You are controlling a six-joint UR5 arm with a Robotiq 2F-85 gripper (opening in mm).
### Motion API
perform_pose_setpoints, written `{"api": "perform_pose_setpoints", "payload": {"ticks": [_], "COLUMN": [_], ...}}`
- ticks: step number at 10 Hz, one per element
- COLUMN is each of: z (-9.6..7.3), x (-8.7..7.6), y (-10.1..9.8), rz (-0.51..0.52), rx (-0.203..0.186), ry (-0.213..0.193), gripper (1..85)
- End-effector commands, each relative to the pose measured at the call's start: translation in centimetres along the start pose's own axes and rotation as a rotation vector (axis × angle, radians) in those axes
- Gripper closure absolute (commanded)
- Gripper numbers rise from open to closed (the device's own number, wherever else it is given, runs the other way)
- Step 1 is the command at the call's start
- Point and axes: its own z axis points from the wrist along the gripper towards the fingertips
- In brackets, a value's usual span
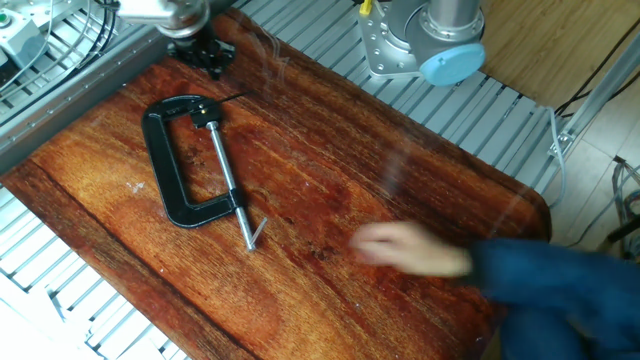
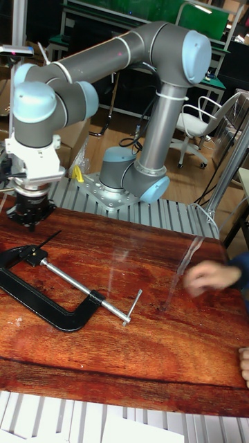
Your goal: Turn the hands of a clock
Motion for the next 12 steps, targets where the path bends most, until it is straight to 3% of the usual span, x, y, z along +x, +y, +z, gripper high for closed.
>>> {"api": "perform_pose_setpoints", "payload": {"ticks": [1,3,6,12], "z": [1.3,2.0,3.0,1.6], "x": [-0.4,-0.7,-2.0,-4.0], "y": [3.5,4.7,5.7,4.9], "rz": [0.041,0.051,0.079,0.086], "rx": [-0.031,-0.046,-0.030,-0.003], "ry": [-0.048,-0.059,-0.081,-0.064], "gripper": [84.7,84.7,84.7,84.7]}}
